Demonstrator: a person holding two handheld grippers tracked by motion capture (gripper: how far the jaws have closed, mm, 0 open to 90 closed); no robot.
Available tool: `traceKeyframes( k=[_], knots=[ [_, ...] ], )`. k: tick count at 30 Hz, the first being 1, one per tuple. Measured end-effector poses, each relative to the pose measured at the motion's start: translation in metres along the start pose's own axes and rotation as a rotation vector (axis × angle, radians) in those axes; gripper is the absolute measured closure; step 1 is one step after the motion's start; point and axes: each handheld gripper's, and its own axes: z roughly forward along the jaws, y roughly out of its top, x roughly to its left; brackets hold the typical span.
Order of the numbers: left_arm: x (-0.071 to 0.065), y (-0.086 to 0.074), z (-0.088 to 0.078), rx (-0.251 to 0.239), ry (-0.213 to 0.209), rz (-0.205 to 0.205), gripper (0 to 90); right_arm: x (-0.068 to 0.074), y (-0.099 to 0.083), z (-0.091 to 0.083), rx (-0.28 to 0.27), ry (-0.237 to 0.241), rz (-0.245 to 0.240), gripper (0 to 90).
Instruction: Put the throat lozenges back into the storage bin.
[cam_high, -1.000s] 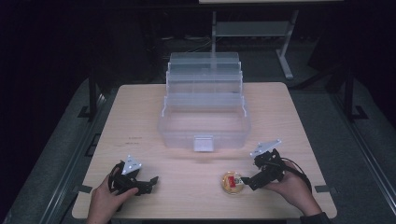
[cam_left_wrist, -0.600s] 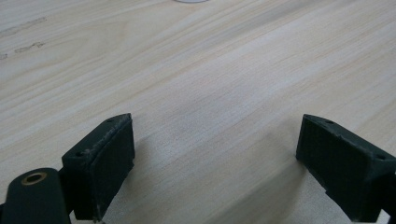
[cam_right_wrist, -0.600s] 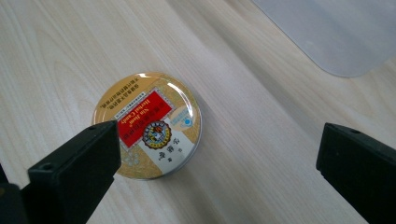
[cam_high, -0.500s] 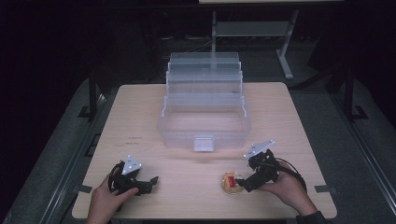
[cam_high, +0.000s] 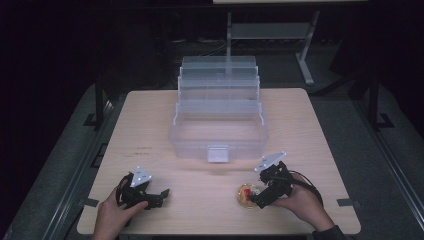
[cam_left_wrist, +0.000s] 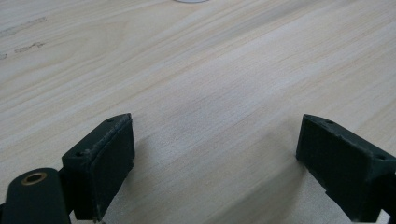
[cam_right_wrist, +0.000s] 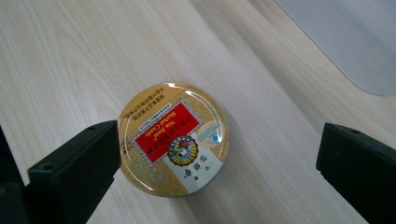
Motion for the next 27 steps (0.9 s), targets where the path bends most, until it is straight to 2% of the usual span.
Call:
traceKeyframes(
  k=[27],
  knots=[
    [0.0, 0.0, 0.0, 0.0, 0.0, 0.0, 10.6, 0.016, 0.002, 0.024, 0.055, 0.034, -0.053, 0.0]
  ],
)
